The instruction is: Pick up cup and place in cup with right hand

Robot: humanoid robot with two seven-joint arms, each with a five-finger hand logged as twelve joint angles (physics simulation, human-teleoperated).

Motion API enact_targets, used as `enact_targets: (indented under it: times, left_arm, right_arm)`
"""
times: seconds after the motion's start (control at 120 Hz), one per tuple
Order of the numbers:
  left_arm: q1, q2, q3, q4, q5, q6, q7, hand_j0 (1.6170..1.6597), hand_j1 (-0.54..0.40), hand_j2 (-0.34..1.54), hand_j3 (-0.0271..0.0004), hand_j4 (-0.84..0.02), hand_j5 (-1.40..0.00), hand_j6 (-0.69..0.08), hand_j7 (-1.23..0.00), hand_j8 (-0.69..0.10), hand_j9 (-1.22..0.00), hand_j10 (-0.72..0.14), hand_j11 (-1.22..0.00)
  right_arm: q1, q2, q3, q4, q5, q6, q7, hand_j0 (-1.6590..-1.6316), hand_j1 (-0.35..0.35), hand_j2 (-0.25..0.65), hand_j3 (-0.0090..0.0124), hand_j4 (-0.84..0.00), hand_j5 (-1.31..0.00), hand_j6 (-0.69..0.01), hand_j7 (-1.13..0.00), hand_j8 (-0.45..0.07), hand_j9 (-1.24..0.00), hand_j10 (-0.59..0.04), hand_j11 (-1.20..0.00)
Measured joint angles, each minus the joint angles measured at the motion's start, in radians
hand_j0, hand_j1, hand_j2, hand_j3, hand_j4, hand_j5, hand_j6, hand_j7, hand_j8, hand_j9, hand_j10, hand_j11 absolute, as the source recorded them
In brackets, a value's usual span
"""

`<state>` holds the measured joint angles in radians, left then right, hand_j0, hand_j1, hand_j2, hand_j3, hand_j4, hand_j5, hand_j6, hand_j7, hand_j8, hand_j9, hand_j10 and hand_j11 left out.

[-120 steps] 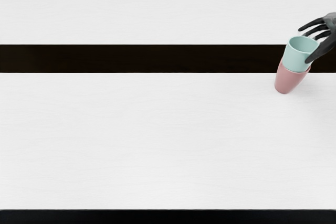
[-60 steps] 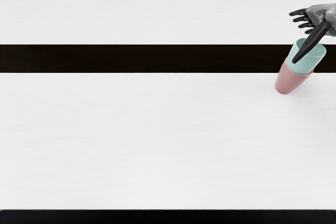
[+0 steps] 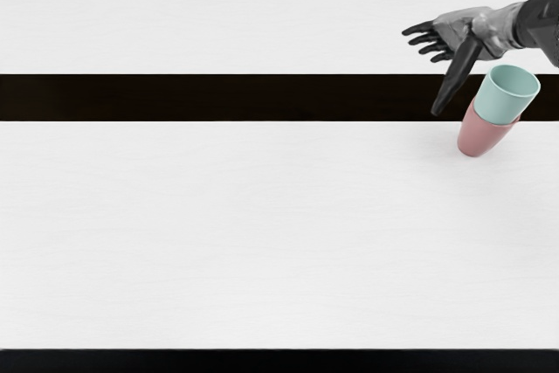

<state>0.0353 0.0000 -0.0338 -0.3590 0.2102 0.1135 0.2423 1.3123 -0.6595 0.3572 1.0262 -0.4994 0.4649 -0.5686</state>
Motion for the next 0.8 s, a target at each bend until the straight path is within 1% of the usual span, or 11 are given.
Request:
enact_targets:
  times: [0.075, 0.133, 0.242, 0.317, 0.417, 0.5, 0.55, 0.592, 0.667, 0.742, 0.8]
  left_arm:
    - [0.0, 0.0, 0.0, 0.0, 0.0, 0.0, 0.0, 1.6581, 0.349, 0.0, -0.0001, 0.0, 0.0, 0.0, 0.0, 0.0, 0.0, 0.0, 0.0]
    - [0.0, 0.0, 0.0, 0.0, 0.0, 0.0, 0.0, 1.6581, 0.349, 0.0, -0.0001, 0.0, 0.0, 0.0, 0.0, 0.0, 0.0, 0.0, 0.0]
    - [0.0, 0.0, 0.0, 0.0, 0.0, 0.0, 0.0, 1.6581, 0.349, 0.0, 0.0, 0.0, 0.0, 0.0, 0.0, 0.0, 0.0, 0.0, 0.0]
    - [0.0, 0.0, 0.0, 0.0, 0.0, 0.0, 0.0, 1.6581, 0.349, 0.0, -0.0001, 0.0, 0.0, 0.0, 0.0, 0.0, 0.0, 0.0, 0.0]
    - [0.0, 0.0, 0.0, 0.0, 0.0, 0.0, 0.0, 1.6581, 0.349, 0.0, 0.0, 0.0, 0.0, 0.0, 0.0, 0.0, 0.0, 0.0, 0.0]
    - [0.0, 0.0, 0.0, 0.0, 0.0, 0.0, 0.0, 1.6581, 0.349, 0.0, 0.0, 0.0, 0.0, 0.0, 0.0, 0.0, 0.0, 0.0, 0.0]
    - [0.0, 0.0, 0.0, 0.0, 0.0, 0.0, 0.0, 1.6581, 0.349, 0.0, 0.0, 0.0, 0.0, 0.0, 0.0, 0.0, 0.0, 0.0, 0.0]
    - [0.0, 0.0, 0.0, 0.0, 0.0, 0.0, 0.0, 1.6581, 0.349, 0.0, 0.0, 0.0, 0.0, 0.0, 0.0, 0.0, 0.0, 0.0, 0.0]
    - [0.0, 0.0, 0.0, 0.0, 0.0, 0.0, 0.0, 1.6581, 0.349, 0.0, 0.0, 0.0, 0.0, 0.0, 0.0, 0.0, 0.0, 0.0, 0.0]
    - [0.0, 0.0, 0.0, 0.0, 0.0, 0.0, 0.0, 1.6581, 0.349, 0.0, 0.0, 0.0, 0.0, 0.0, 0.0, 0.0, 0.0, 0.0, 0.0]
    - [0.0, 0.0, 0.0, 0.0, 0.0, 0.0, 0.0, 1.6581, 0.349, 0.0, 0.0, 0.0, 0.0, 0.0, 0.0, 0.0, 0.0, 0.0, 0.0]
  right_arm:
    - [0.014, 0.013, 0.008, 0.001, 0.053, 0.069, 0.0, -1.658, -0.348, 0.0, 0.0, -0.004, 0.0, -0.005, 0.0, -0.005, 0.0, -0.004, 0.0]
    - [0.02, 0.018, 0.011, 0.002, 0.105, 0.102, 0.0, -1.6581, -0.349, 0.0, 0.0, -0.004, 0.0, -0.005, 0.0, -0.004, 0.0, -0.003, 0.0]
    - [0.023, 0.025, 0.014, 0.005, 0.197, 0.131, 0.001, -1.6581, -0.349, 0.0, 0.0, -0.003, 0.0, -0.004, 0.0, -0.003, 0.0, -0.002, 0.0]
    - [0.019, 0.034, 0.015, 0.012, 0.241, 0.139, 0.001, -1.6581, -0.349, 0.0, 0.0, -0.002, 0.0, -0.003, 0.0, -0.002, 0.0, -0.002, 0.0]
    - [0.01, 0.041, 0.014, 0.075, 0.296, 0.143, 0.002, -1.6581, -0.349, 0.0, 0.0, -0.002, 0.0, -0.002, 0.0, -0.002, 0.0, -0.001, 0.0]
    - [-0.015, 0.04, 0.019, 0.158, 0.32, 0.145, 0.005, -1.6581, -0.349, 0.0, 0.0, -0.002, 0.0, -0.002, 0.0, -0.002, 0.0, -0.001, 0.0]
    - [-0.051, 0.037, 0.047, 0.224, 0.327, 0.145, 0.007, -1.6581, -0.349, 0.0, 0.0, -0.001, 0.0, -0.002, 0.0, -0.001, 0.0, -0.001, 0.0]
    - [-0.104, 0.034, 0.089, 0.278, 0.331, 0.146, 0.009, -1.6581, -0.349, 0.0, 0.0, -0.001, 0.0, -0.002, 0.0, -0.001, 0.0, -0.001, 0.0]
    - [-0.241, 0.033, 0.219, 0.343, 0.335, 0.146, 0.012, -1.6581, -0.349, 0.0, 0.0, -0.001, 0.0, -0.002, 0.0, -0.001, 0.0, -0.001, 0.0]
    - [-0.363, 0.03, 0.351, 0.386, 0.337, 0.146, 0.014, -1.6581, -0.349, 0.0, 0.0, -0.001, 0.0, -0.001, 0.0, -0.001, 0.0, -0.001, 0.0]
    - [-0.456, 0.028, 0.45, 0.406, 0.351, 0.146, 0.014, -1.6581, -0.349, 0.0, 0.0, -0.001, 0.0, -0.001, 0.0, -0.001, 0.0, 0.0, 0.0]
